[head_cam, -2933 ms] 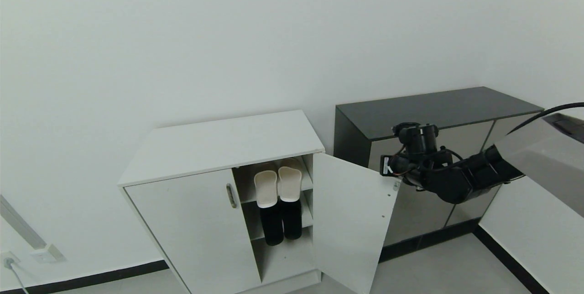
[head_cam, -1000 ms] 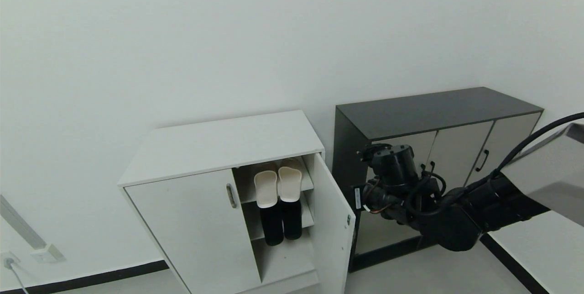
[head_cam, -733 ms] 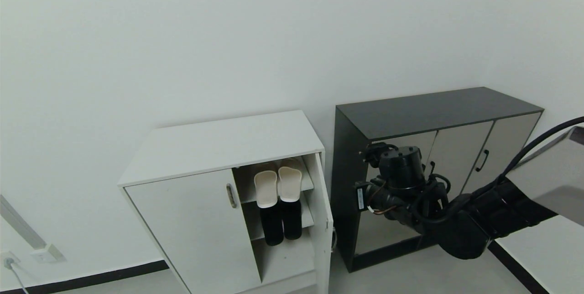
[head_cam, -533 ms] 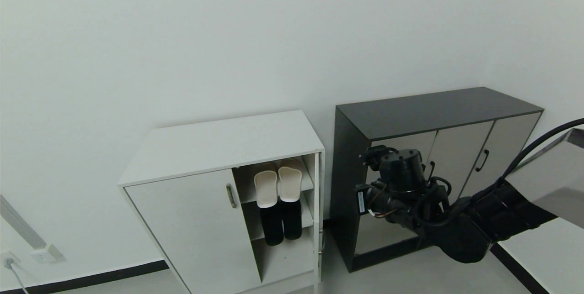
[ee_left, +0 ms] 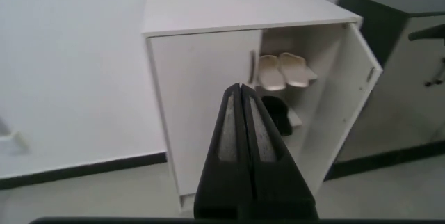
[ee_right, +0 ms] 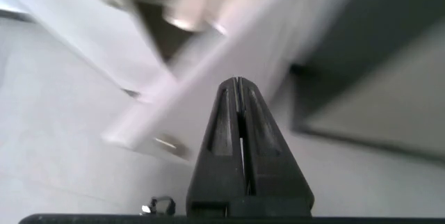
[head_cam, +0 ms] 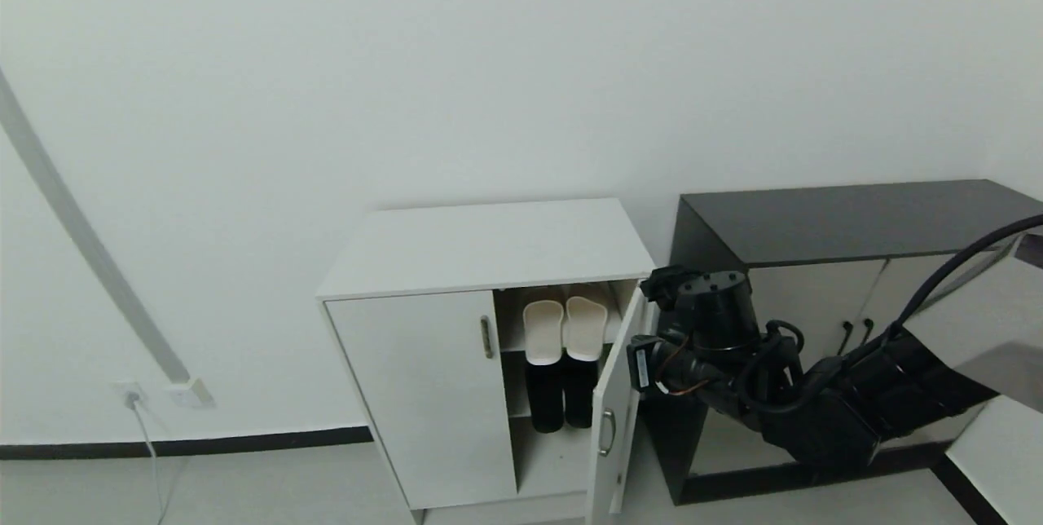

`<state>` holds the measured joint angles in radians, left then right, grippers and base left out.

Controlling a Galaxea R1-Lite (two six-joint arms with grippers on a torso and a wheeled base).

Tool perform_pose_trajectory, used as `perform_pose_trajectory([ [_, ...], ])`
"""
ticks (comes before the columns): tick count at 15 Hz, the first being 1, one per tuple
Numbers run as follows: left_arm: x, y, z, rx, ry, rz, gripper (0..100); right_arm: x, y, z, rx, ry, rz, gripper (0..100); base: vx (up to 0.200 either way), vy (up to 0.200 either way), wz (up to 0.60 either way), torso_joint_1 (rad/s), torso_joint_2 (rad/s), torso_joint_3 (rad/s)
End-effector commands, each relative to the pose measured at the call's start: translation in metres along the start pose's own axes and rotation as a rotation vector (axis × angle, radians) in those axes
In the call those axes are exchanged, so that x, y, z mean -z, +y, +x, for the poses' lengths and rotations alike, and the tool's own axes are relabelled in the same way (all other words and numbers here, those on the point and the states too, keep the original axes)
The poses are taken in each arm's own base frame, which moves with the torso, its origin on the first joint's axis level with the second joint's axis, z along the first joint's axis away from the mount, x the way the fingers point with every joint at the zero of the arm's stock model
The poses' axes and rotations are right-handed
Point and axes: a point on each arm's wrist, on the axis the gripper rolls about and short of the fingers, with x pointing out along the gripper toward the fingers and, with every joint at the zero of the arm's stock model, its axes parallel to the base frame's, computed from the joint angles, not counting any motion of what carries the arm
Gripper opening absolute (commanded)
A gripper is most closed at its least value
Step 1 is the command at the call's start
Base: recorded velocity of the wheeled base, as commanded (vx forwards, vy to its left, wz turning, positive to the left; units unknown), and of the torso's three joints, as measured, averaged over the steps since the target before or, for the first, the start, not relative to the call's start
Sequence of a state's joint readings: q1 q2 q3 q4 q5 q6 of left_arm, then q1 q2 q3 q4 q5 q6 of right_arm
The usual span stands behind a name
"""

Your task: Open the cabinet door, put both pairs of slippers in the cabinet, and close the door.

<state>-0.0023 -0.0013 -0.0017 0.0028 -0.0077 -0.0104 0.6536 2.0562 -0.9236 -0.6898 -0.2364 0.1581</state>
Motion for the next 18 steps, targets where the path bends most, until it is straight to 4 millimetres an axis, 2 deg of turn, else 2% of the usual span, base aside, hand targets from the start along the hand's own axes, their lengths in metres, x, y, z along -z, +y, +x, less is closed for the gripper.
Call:
perform_pose_trajectory([
  [1,0.0,0.0,0.0,0.001,0.003,0.0,0,0.0,-0.001,0.0,0.001,-0.002,0.001,0,0.0,0.0,0.0,0.0,0.0,0.0],
  [4,0.0,0.0,0.0,0.001,0.0,0.0,0,0.003,-0.004,-0.001,0.015,0.001,0.0,0,0.0,0.0,0.0,0.0,0.0,0.0],
  [8,0.0,0.0,0.0,0.001,0.002,0.003,0,0.005,-0.013,-0.023,0.072,0.006,-0.036,0,0.0,0.0,0.0,0.0,0.0,0.0],
  [11,0.0,0.0,0.0,0.001,0.002,0.003,0,0.021,-0.018,-0.035,0.08,0.064,-0.053,0,0.0,0.0,0.0,0.0,0.0,0.0],
  [14,0.0,0.0,0.0,0.001,0.002,0.003,0,0.04,-0.015,-0.035,0.074,0.129,-0.078,0,0.133,0.0,0.0,0.0,0.0,0.002],
  [16,0.0,0.0,0.0,0.001,0.002,0.003,0,0.049,-0.012,-0.028,0.073,0.159,-0.091,0,0.2,0.0,0.0,-0.007,0.0,0.009],
  [18,0.0,0.0,0.0,0.001,0.002,0.001,0,0.059,-0.012,-0.02,0.078,0.193,-0.102,0,0.0,0.0,0.0,0.0,0.0,0.0],
])
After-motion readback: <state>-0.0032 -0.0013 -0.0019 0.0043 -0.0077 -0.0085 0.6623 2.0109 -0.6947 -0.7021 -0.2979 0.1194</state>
